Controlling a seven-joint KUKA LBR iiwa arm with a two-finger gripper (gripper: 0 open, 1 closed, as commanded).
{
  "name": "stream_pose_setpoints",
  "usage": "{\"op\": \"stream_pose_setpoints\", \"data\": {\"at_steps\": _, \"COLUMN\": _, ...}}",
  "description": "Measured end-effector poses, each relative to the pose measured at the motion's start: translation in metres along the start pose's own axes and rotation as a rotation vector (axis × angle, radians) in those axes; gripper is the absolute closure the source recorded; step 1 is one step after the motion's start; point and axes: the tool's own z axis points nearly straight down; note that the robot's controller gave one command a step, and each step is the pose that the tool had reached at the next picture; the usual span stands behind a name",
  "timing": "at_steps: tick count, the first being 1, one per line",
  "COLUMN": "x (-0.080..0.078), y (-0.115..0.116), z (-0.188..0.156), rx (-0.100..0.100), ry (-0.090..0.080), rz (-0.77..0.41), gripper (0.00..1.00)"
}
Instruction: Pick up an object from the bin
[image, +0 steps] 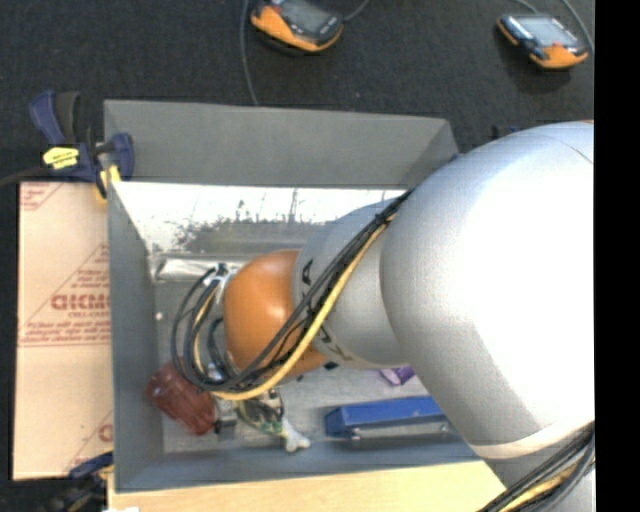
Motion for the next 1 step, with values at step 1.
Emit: {"op": "stream_pose_setpoints", "data": {"at_steps": 1, "x": -0.0024, "y": -0.0023, "z": -0.1292, "rx": 0.001, "ry": 0.001, "rz": -0.072, "gripper": 0.00}}
